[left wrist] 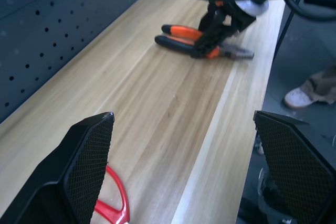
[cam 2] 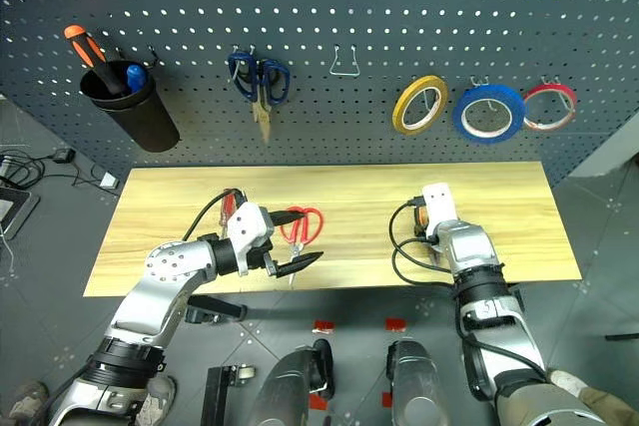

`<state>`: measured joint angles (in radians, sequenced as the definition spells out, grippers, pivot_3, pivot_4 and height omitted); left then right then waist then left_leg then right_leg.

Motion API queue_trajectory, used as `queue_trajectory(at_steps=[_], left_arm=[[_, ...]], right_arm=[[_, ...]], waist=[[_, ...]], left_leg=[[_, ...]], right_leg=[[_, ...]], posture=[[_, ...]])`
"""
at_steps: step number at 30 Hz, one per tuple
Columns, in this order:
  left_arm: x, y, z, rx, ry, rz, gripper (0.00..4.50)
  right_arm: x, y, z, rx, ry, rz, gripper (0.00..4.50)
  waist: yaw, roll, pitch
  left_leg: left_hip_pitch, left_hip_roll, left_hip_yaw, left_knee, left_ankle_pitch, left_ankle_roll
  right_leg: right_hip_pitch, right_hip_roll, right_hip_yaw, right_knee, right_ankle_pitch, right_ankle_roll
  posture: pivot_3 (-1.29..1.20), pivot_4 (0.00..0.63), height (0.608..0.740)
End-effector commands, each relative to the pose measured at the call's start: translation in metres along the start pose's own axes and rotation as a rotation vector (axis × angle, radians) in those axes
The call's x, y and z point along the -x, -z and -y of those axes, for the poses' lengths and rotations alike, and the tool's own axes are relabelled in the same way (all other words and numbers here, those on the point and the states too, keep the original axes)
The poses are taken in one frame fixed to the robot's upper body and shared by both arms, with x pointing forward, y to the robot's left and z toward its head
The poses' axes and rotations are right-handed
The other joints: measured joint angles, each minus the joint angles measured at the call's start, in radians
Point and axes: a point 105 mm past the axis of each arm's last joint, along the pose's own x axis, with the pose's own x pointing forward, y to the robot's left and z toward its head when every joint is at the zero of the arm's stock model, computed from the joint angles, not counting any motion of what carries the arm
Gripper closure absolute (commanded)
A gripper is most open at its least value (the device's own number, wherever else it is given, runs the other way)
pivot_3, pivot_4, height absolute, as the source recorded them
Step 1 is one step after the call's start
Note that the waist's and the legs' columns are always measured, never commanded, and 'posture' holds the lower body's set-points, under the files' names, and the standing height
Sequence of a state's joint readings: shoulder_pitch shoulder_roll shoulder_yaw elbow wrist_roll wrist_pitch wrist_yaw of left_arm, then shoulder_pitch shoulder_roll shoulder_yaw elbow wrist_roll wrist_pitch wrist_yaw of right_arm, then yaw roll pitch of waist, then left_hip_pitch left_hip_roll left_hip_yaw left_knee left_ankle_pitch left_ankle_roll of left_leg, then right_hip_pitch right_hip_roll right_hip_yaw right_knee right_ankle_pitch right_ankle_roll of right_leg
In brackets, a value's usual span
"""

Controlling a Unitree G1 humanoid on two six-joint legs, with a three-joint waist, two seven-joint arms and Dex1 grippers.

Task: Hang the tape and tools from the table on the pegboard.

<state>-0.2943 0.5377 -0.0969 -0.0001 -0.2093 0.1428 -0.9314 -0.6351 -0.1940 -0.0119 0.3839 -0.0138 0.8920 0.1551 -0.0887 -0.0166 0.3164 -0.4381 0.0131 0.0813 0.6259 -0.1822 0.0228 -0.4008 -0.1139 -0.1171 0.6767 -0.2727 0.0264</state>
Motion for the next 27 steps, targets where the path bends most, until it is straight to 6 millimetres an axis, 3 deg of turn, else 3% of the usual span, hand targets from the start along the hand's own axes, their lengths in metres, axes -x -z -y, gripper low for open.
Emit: queue_trajectory(at_steps=[1,4,5,9,11,13,15,18,22,27], left_arm=[[0.016,-0.022,-0.012,-0.026,-0.057,0.069,0.00],[0.034,-0.033,-0.019,0.007,-0.132,0.115,0.00],[0.037,-0.034,-0.020,0.018,-0.145,0.120,0.00],[0.059,-0.044,-0.028,0.040,-0.270,0.138,0.00],[0.064,-0.049,-0.030,0.048,-0.313,0.150,0.00],[0.067,-0.061,-0.036,0.075,-0.378,0.185,0.00],[0.065,-0.072,-0.040,0.099,-0.408,0.212,0.00],[0.060,-0.089,-0.047,0.089,-0.445,0.235,0.00],[0.060,-0.104,-0.061,0.076,-0.507,0.258,0.00],[0.054,-0.106,-0.068,0.065,-0.533,0.247,0.00]], right_arm=[[0.048,-0.043,-0.015,0.005,-0.052,0.246,1.73],[0.099,-0.064,-0.034,0.016,-0.082,0.455,1.73],[0.108,-0.068,-0.037,0.014,-0.083,0.491,1.73],[0.161,-0.113,-0.071,0.067,-0.132,0.801,1.73],[0.175,-0.138,-0.081,0.090,-0.139,0.920,1.73],[0.194,-0.182,-0.093,0.145,-0.113,1.125,1.73],[0.201,-0.210,-0.100,0.178,-0.083,1.242,1.73],[0.196,-0.238,-0.102,0.148,-0.051,1.309,1.73],[0.195,-0.264,-0.109,0.177,-0.011,1.394,1.73],[0.193,-0.285,-0.113,0.183,0.025,1.462,1.73]], waist=[[0.000,0.000,0.000],[-0.009,0.000,0.000],[-0.015,0.000,0.000],[-0.028,-0.002,-0.002],[-0.028,-0.002,-0.002],[-0.028,-0.002,-0.002],[-0.027,-0.003,-0.002],[-0.020,-0.014,-0.010],[-0.015,-0.019,-0.013],[-0.007,-0.019,-0.013]], left_leg=[[-0.003,0.000,0.000,0.000,0.000,0.000],[-0.014,0.000,0.000,0.002,0.001,-0.001],[-0.014,0.000,0.000,0.002,0.001,-0.001],[-0.013,0.000,0.000,0.002,0.001,-0.001],[-0.013,0.000,-0.001,0.003,0.001,-0.001],[-0.013,0.001,-0.001,0.004,0.002,-0.002],[-0.013,0.001,-0.001,0.004,0.005,-0.001],[-0.013,0.001,-0.003,0.003,0.007,-0.002],[-0.013,0.001,-0.004,0.003,0.007,-0.003],[-0.014,0.001,-0.003,0.003,0.007,-0.003]], right_leg=[[-0.004,0.000,0.001,0.001,0.000,0.000],[-0.014,0.000,0.001,0.003,0.000,0.000],[-0.014,0.000,0.000,0.003,0.000,0.000],[-0.013,0.000,0.000,0.003,0.000,0.000],[-0.013,0.001,0.000,0.003,0.000,0.000],[-0.013,0.002,0.000,0.003,0.000,0.001],[-0.014,0.004,0.001,0.003,0.002,0.003],[-0.013,0.005,0.000,0.004,0.004,0.000],[-0.012,0.005,0.000,0.003,0.006,-0.002],[-0.012,0.005,0.000,0.002,0.006,-0.002]], posture=[[-0.26,0.261,0.740],[-0.27,0.258,0.740],[-0.27,0.255,0.740],[-0.26,0.247,0.740],[-0.26,0.245,0.740],[-0.24,0.232,0.740],[-0.23,0.228,0.740],[-0.21,0.222,0.740],[-0.18,0.223,0.740],[-0.15,0.232,0.740]])
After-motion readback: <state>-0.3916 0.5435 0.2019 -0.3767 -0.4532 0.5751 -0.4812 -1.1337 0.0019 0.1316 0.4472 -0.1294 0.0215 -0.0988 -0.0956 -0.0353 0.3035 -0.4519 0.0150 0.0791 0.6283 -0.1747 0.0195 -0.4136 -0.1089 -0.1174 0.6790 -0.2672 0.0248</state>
